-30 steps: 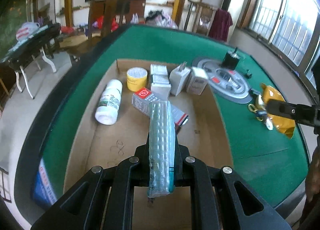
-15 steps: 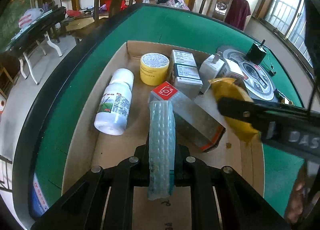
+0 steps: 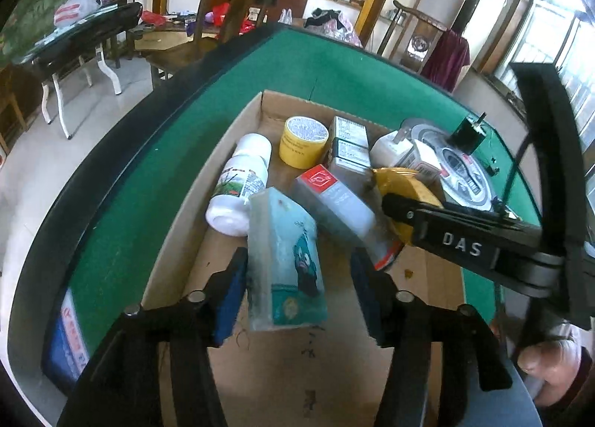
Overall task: Organize objects
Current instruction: 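Carry the tissue pack and yellow packet into the cardboard tray and open both tools, then grasp a black marker with the left tool while the right tool grasps the clear red-item packet, then carry the marker and clear packet into the tray and open both tools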
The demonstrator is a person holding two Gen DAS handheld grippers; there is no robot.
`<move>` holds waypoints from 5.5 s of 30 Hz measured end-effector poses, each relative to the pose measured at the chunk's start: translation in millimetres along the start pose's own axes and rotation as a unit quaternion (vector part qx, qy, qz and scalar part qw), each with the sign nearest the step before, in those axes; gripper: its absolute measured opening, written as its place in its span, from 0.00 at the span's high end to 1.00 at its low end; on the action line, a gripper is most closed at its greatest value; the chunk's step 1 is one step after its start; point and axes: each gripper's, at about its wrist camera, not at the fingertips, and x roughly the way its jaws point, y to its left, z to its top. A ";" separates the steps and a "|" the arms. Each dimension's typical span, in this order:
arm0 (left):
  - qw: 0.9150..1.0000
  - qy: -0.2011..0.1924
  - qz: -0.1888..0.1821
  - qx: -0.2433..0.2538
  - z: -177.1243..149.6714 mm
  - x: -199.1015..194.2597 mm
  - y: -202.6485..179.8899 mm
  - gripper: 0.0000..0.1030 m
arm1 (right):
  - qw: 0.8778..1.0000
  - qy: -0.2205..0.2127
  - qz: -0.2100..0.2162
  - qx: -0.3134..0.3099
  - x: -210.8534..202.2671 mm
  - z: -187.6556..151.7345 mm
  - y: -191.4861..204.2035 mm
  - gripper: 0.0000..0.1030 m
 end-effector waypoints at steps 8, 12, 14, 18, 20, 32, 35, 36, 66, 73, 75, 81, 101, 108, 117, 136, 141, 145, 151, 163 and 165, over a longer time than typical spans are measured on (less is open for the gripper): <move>1.000 -0.029 0.005 -0.009 -7.4 -27.9 4.7 0.48 | 0.999 -0.046 0.021 0.020 -33.6 -8.5 -14.5 0.55; 0.998 -0.065 0.021 -0.002 -14.0 -47.3 -3.9 0.48 | 0.995 -0.091 0.025 0.027 -64.8 -20.1 -26.1 0.49; 0.996 -0.087 0.032 0.012 -17.0 -58.2 -10.8 0.48 | 0.994 -0.109 0.018 0.022 -76.0 -27.8 -28.4 0.47; 0.990 -0.126 0.049 0.039 -25.3 -74.6 -33.5 0.44 | 0.992 -0.126 -0.004 0.008 -87.3 -41.6 -31.5 0.45; 0.987 -0.142 0.051 0.051 -28.4 -80.7 -44.1 0.44 | 0.992 -0.125 -0.013 0.000 -87.8 -50.7 -36.6 0.45; 0.988 -0.105 -0.017 0.109 -42.0 -77.0 -117.7 0.43 | 0.983 -0.155 -0.042 0.094 -126.7 -84.9 -163.3 0.45; 0.988 -0.088 -0.028 0.123 -46.4 -68.3 -138.8 0.43 | 0.975 -0.170 -0.056 0.129 -138.6 -87.3 -201.7 0.45; 0.988 -0.083 -0.031 0.128 -46.7 -65.3 -144.9 0.43 | 0.972 -0.175 -0.062 0.142 -143.1 -87.5 -216.2 0.45; 0.902 0.029 -0.088 0.422 -51.2 75.9 -346.6 0.89 | 0.934 -0.209 -0.047 0.286 -153.3 -95.7 -348.3 0.44; 0.914 0.040 -0.106 0.390 -51.6 78.4 -340.9 0.88 | 0.935 -0.203 -0.048 0.285 -149.4 -96.0 -345.2 0.44; 0.916 0.037 -0.103 0.385 -50.5 81.4 -346.4 0.88 | 0.937 -0.200 -0.051 0.281 -147.5 -95.3 -343.1 0.44; 0.925 0.030 -0.107 0.362 -50.9 79.4 -343.7 0.89 | 0.942 -0.194 -0.060 0.268 -141.7 -94.6 -337.3 0.44; 0.964 -0.106 -0.140 0.199 -59.8 -66.3 -182.5 0.89 | 0.964 -0.175 -0.034 0.195 -136.5 -96.1 -280.4 0.44; 0.967 -0.123 -0.136 0.175 -63.2 -71.7 -148.1 0.89 | 0.980 -0.080 -0.053 0.175 -99.0 -98.5 -239.4 0.44; 0.974 -0.133 -0.120 0.140 -69.1 -79.2 -98.1 0.89 | 0.976 -0.036 -0.170 0.132 -61.2 -79.6 -214.9 0.54; 0.989 -0.119 -0.049 0.076 -60.7 -69.3 -26.4 0.89 | 0.982 -0.069 0.071 0.160 -123.5 -106.1 -166.5 0.76; 0.993 -0.096 -0.001 0.066 -51.2 -60.7 -1.8 0.89 | 0.982 -0.064 0.126 0.121 -121.7 -83.3 -115.1 0.75; 0.996 -0.068 0.004 0.058 -49.9 -44.5 9.5 0.89 | 0.983 -0.044 0.152 0.093 -106.3 -70.9 -71.5 0.75; 0.998 -0.030 -0.044 0.044 -54.5 -25.3 4.9 0.89 | 0.985 -0.010 0.164 0.051 -76.2 -64.7 -14.2 0.75; 0.998 0.000 -0.059 0.034 -50.1 0.7 -2.6 0.89 | 0.993 0.023 0.114 0.025 -26.6 -55.3 16.1 0.75; 0.998 -0.004 -0.058 0.034 -49.4 2.5 -4.7 0.89 | 0.994 0.024 0.106 0.023 -23.6 -54.3 16.7 0.75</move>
